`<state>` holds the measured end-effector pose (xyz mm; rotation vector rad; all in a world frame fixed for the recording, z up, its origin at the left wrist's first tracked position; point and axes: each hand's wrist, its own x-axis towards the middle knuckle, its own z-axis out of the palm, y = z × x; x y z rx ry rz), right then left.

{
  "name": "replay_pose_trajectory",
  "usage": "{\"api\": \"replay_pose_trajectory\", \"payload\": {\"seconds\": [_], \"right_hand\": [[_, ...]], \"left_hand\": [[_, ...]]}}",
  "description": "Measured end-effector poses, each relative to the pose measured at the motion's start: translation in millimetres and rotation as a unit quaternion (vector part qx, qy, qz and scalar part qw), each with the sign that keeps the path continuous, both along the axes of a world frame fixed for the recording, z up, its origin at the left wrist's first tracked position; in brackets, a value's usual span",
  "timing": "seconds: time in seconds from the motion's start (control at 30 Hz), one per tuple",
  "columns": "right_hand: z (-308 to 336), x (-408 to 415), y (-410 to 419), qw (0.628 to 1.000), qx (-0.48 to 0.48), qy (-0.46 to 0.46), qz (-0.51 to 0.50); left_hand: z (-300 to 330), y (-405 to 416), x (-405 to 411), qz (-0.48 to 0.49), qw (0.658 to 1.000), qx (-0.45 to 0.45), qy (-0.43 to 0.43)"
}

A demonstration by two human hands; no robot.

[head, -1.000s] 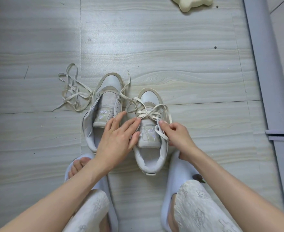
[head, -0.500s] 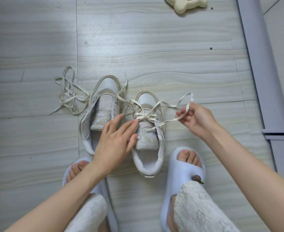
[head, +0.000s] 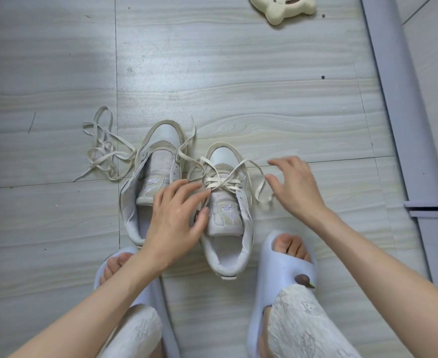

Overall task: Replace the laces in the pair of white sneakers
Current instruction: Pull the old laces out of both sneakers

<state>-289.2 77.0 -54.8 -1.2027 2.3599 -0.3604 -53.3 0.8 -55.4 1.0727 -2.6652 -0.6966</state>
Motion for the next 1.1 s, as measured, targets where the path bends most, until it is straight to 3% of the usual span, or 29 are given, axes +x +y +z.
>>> {"api": "replay_pose_trajectory", "payload": {"seconds": [0.07, 0.2, 0.33, 0.43, 0.5, 0.6, 0.67, 0.73, 0.83, 0.93, 1.0, 1.1], "right_hand": [[-1.3, 15.9, -13.3, 0.991, -0.069, 0.018, 0.109], [-0.4, 35.1, -33.0, 0.965, -0.059, 0.061, 0.248], [12.5, 34.4, -35.2, 0.967, -0.06, 0.086, 0.232], [32.5, 35.4, -25.4, 0.986, 0.035, 0.009, 0.162], [45.6, 38.6, -15.4, 0.988, 0.039, -0.07, 0.13], [59.6, 47.8, -5.7, 0.959, 0.071, -0.257, 0.091], [59.8, 55.2, -2.4, 0.919, 0.094, -0.383, 0.011], [57.6, 58.4, -3.3, 0.884, 0.094, -0.45, -0.084], [52.3, 59.8, -7.6, 0.882, 0.109, -0.443, -0.115], [51.4, 64.0, -13.0, 0.918, 0.129, -0.371, -0.061], [49.7, 63.6, -14.3, 0.928, 0.134, -0.344, -0.049], [43.7, 58.4, -8.1, 0.902, 0.107, -0.403, -0.112]], "left_hand": [[5.6, -9.0, -5.7, 0.009, 1.0, -0.016, 0.0], [9.7, -38.1, -26.5, -0.072, 0.994, -0.05, -0.058], [3.2, -54.3, -43.2, -0.162, 0.976, -0.088, -0.115], [9.4, -59.4, -42.7, -0.161, 0.977, -0.096, -0.099], [22.4, -53.5, -40.9, -0.135, 0.982, -0.08, -0.102], [46.6, -34.5, -37.7, -0.103, 0.983, 0.047, -0.147], [59.8, -21.8, -31.3, -0.106, 0.969, 0.164, -0.15], [70.9, -14.1, -25.8, -0.14, 0.947, 0.252, -0.141], [76.3, -10.1, -21.0, -0.165, 0.913, 0.344, -0.142], [70.9, -6.2, -19.6, -0.186, 0.884, 0.398, -0.159], [63.3, -1.7, -18.6, -0.144, 0.887, 0.409, -0.158], [51.9, 9.3, -18.0, -0.011, 0.895, 0.437, -0.09]]}}
